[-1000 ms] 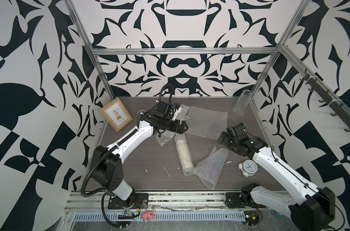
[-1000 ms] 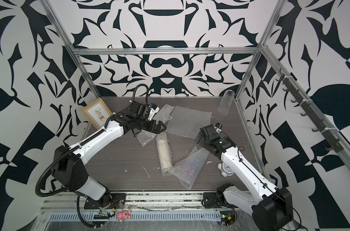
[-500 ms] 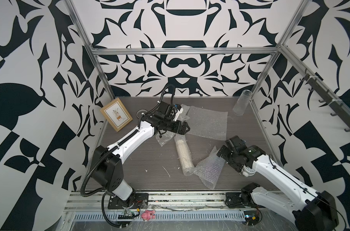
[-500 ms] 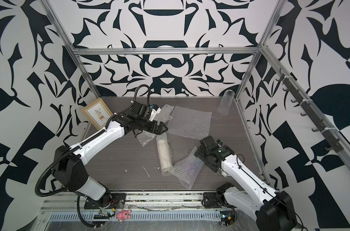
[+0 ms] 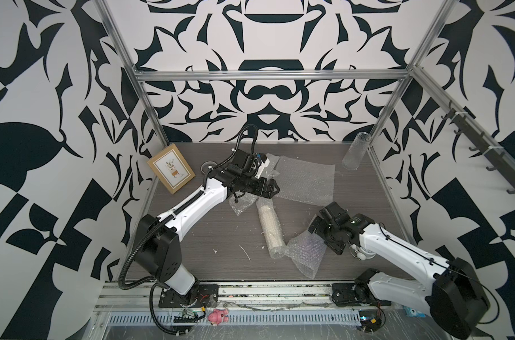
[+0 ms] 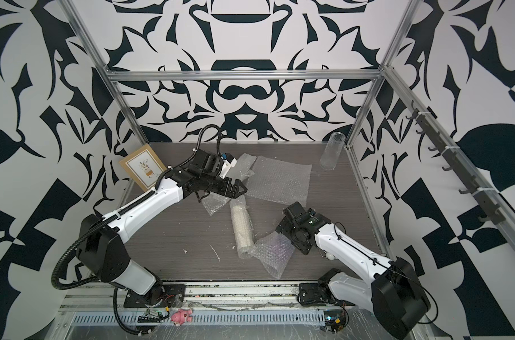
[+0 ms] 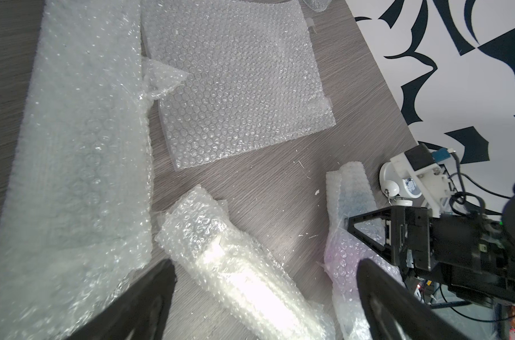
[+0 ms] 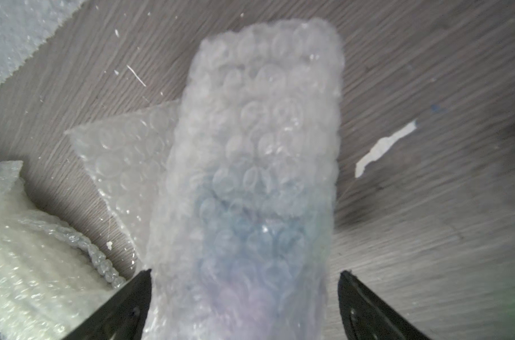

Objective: Unwrap the vase from the bubble wrap
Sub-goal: Pick up the bubble wrap from the center of the board.

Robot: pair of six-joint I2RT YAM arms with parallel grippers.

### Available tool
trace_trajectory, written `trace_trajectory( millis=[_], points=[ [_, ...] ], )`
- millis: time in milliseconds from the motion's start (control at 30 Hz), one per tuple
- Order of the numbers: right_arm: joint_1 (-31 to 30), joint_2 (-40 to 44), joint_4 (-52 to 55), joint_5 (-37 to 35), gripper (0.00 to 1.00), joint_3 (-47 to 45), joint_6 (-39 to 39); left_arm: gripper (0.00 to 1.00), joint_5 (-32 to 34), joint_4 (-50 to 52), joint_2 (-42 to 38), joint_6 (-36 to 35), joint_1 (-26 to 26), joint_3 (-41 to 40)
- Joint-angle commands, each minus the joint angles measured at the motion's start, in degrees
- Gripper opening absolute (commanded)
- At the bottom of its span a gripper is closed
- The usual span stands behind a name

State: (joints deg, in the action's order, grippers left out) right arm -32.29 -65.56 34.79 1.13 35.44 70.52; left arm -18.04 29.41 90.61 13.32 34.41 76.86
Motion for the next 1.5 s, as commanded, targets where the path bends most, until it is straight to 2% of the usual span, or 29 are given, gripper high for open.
trace_trajectory(
  millis=[0, 233, 433, 633, 767, 1200, 1467],
  points=[
    [-0.84, -2.06, -4.32, -0.24, 0.99, -0.54, 1.63, 1.00, -0.42, -0.05, -0.24, -0.02, 0.27, -0.47],
    [-1.54, -9.19, -9.35, 0.58, 0.99, -0.07, 1.25, 0.99, -0.24, 0.03, -0.54, -0.24, 0.36, -0.57],
    [-2.11, -12.55, -10.54, 1.08, 0.93, 0.40, 0.71, 0.99, -0.08, 0.02, -0.38, -0.36, 0.38, -0.53],
    [-2.12, -11.23, -9.86, -1.23, 0.81, 1.57, -1.12, 0.99, 0.54, 0.11, -0.35, -0.58, 0.32, -0.47],
    [-2.08, -9.31, -8.10, -4.10, 0.70, 3.79, -4.85, 0.99, 1.17, 0.13, 0.05, -0.74, 0.37, -0.41],
    [-2.07, -4.16, -7.47, -4.75, 0.62, 7.00, -12.94, 0.99, 0.78, 0.35, 0.84, -0.62, 0.33, -0.22],
    [-2.15, -5.20, -10.54, -2.10, 0.60, 8.84, -13.83, 0.99, 0.70, 0.43, 1.00, -0.58, 0.31, -0.22]
  ],
)
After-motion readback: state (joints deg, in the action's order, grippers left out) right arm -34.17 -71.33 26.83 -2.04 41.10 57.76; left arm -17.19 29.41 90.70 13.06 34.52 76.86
